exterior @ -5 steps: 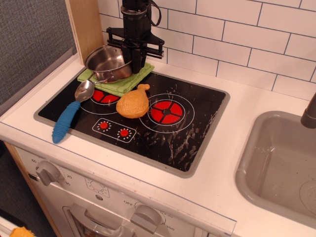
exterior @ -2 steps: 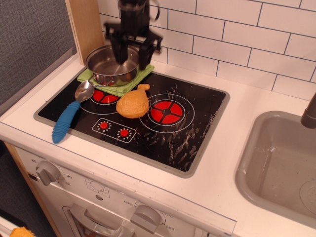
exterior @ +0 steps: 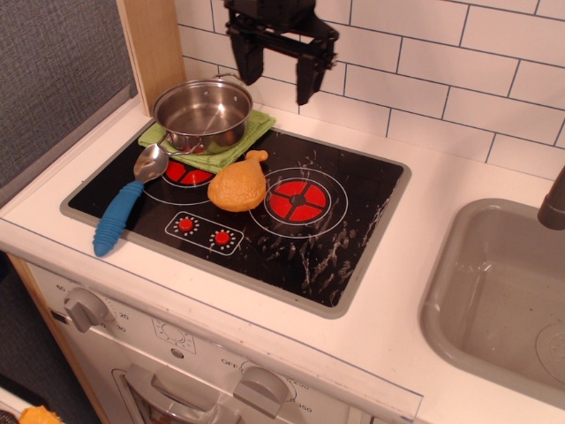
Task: Place the metal pot on the green cloth.
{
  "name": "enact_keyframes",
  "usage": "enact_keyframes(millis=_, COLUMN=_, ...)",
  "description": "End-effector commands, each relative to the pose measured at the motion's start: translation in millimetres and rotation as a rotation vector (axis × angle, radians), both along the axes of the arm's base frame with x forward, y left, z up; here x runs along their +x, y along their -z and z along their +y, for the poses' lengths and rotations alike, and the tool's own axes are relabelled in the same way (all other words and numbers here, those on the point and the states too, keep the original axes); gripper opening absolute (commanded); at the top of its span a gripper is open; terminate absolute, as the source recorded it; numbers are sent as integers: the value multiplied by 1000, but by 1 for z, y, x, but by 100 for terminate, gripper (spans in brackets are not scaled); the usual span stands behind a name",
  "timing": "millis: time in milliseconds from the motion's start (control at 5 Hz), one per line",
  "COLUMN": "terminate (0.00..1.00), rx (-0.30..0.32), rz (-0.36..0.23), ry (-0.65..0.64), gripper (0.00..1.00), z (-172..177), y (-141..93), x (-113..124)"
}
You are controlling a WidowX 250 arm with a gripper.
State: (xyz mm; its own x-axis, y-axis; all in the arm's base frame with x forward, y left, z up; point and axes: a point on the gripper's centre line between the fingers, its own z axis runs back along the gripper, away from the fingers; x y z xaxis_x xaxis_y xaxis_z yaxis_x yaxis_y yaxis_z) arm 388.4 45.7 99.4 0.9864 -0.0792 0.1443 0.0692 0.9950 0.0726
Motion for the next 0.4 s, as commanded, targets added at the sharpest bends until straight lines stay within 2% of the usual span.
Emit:
enact_keyframes(millis=0, terminate=0, rx=4, rz=-18, ry=59, gripper=100, z=-29, y=-22, x=-12)
enact_keyframes(millis=200, terminate=100, rx=4, rz=-18, ry=59, gripper=100, z=-29, y=-22, x=-12)
